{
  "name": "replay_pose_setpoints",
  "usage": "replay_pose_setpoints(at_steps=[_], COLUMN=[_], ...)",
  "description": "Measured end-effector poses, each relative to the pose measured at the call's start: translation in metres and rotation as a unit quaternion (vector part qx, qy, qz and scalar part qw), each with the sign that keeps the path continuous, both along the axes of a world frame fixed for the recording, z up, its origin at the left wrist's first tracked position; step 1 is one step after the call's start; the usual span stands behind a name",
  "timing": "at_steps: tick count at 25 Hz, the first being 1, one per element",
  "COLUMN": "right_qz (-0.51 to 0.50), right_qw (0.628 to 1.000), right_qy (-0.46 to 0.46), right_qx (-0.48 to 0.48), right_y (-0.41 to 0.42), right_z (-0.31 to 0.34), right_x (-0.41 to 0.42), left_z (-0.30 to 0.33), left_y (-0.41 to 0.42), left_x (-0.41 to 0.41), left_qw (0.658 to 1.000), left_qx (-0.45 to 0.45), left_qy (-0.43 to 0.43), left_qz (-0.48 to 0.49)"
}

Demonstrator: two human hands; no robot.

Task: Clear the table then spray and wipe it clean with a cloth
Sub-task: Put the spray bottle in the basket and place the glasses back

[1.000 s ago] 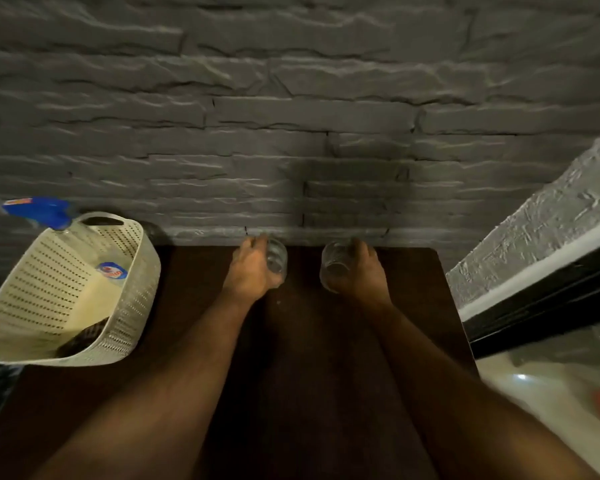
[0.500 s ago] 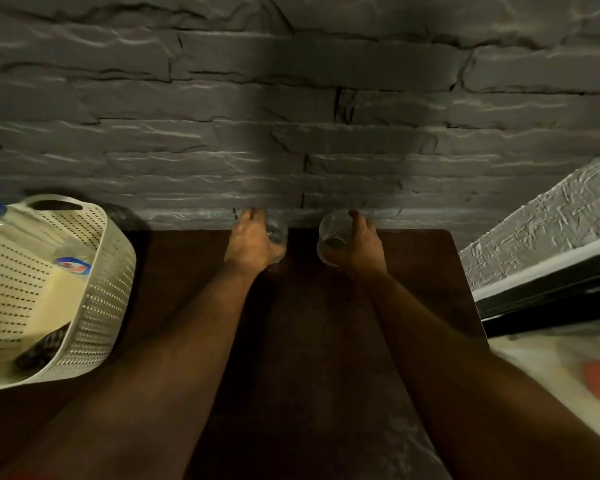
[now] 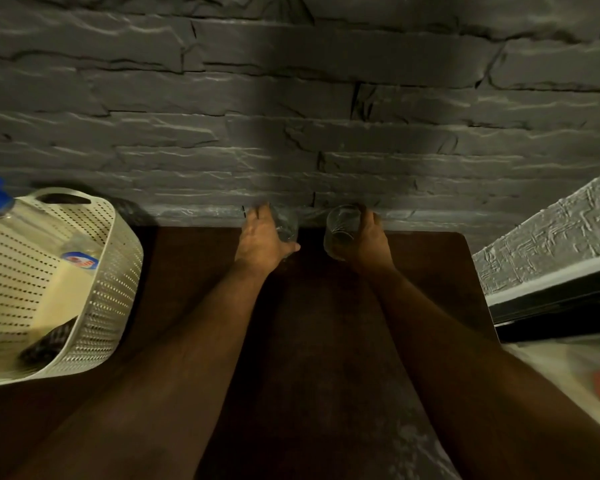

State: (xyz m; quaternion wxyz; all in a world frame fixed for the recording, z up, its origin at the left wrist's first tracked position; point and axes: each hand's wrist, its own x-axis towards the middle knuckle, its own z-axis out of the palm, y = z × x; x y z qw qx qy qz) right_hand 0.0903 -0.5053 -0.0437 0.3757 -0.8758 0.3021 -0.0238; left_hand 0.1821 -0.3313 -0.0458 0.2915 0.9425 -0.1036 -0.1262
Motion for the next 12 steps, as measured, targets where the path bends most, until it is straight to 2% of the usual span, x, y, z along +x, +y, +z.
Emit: replay_pose_setpoints(at_steps=[4, 7, 10, 12], right_qz=[0.004, -0.001, 0.021, 0.047], right_qw=[1.0, 0.997, 0.987, 0.985], right_qy=[0.006, -0.016, -0.055, -0.052], right_qx=[-0.008, -0.073, -0.149, -0.159], right_y=[0.001, 0.012, 0.033, 0.053], right_z=[0.005, 0.014, 0.03, 0.045], right_x=[-0.006, -0.026, -0.06, -0.087], left_z=[0.005, 0.014, 0.026, 0.036], left_y=[0.013, 0.034, 0.063, 0.084], left_x=[-0.007, -0.027, -0.068, -0.104], left_qw=[1.0, 0.999, 1.0, 0.999], left_qx=[-0.026, -0.036, -0.009, 0.006], left_qy=[0.0, -0.012, -0.024, -0.039], left_qz=[0.008, 0.015, 0.011, 0.016])
